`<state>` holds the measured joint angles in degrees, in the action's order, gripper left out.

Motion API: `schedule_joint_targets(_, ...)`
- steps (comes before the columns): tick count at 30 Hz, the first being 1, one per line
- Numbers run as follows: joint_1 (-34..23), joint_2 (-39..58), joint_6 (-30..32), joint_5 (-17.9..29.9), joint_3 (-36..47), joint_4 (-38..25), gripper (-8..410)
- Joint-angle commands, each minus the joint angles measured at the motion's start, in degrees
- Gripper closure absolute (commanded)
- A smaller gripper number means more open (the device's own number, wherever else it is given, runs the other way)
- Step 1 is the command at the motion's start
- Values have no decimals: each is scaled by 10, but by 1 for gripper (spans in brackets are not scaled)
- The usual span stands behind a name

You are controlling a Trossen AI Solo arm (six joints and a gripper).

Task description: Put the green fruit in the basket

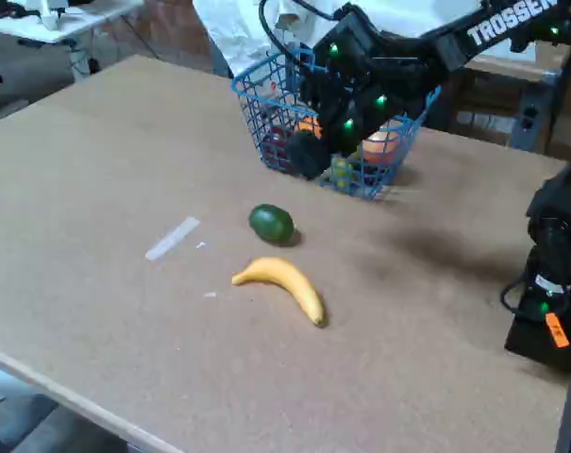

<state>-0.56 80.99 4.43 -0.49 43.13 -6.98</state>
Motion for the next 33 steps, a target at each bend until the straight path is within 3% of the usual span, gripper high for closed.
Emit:
schedule_joint_targets(1,-5,233,-9,10,212,-152,1)
schedule_joint_targets(24,-6,243,-1,9,213,-185,1)
schedule_joint_targets(33,-6,299,-15,8,269,-215,1)
